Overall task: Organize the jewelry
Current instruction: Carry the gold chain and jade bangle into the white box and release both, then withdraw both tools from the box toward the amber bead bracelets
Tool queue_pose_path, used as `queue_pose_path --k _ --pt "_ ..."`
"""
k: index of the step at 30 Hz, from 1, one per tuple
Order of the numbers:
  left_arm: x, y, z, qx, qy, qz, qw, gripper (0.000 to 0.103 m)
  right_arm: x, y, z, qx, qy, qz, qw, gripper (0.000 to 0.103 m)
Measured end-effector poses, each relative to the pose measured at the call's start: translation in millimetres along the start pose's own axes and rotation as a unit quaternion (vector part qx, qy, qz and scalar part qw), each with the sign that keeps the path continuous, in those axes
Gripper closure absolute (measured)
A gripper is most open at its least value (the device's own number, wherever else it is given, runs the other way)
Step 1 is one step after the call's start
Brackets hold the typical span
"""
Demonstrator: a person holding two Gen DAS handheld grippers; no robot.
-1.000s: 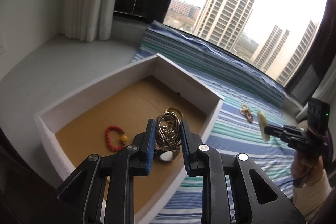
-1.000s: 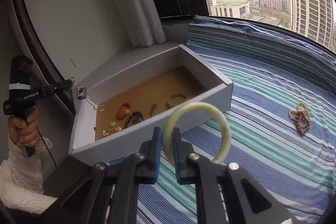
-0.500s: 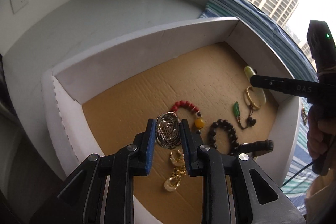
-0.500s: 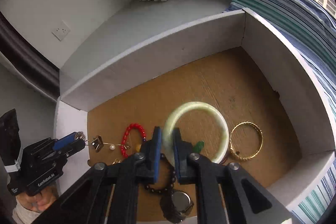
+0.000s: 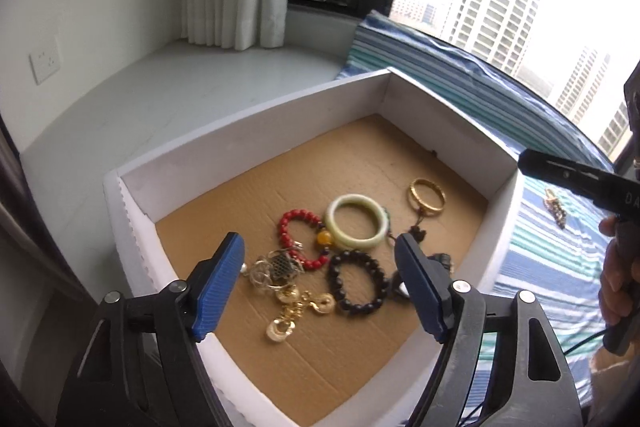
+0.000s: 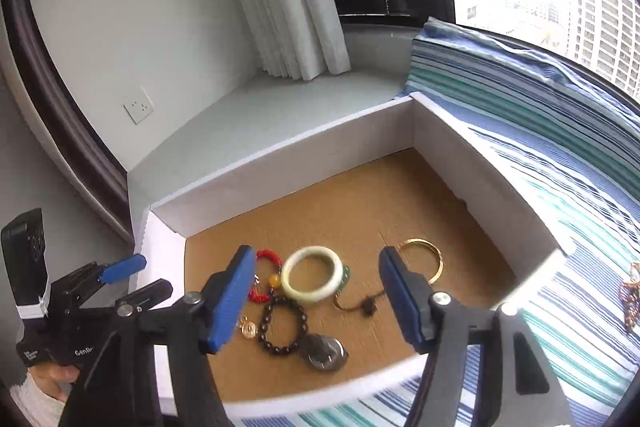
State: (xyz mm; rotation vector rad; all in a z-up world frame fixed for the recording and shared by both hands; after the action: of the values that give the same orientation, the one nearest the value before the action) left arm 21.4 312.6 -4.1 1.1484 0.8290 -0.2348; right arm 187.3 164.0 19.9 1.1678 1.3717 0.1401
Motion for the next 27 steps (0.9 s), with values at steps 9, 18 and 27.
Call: queue_pose_path --k 9,18,27 --pt "-14 -64 135 0.084 -0.117 -0.022 0.9893 0.010 -144 -133 59 -0.017 -0.174 0.046 0.984 0.035" --pt "-3 -132 226 0.154 -0.170 -0.101 0.9680 0.010 -206 -271 116 0.092 -0.274 0.009 0.957 0.035" --pt "2 -138 222 0.151 -0.141 -0.110 0.9721 0.010 -206 -312 121 0.129 -0.265 0.007 0.955 0.035"
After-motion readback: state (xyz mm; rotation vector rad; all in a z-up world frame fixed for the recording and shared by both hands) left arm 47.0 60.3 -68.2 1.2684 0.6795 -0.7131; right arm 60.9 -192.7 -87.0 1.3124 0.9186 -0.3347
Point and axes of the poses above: each gripper's, at about its wrist camera, not at the fingertips, and x roughly the way its jaws point, z to its right, y to its top, the point moved 3 cm from there along x, roughly the way its jaws point, and after that the axes turned 2 degrees about z, right-handed, at the moved point
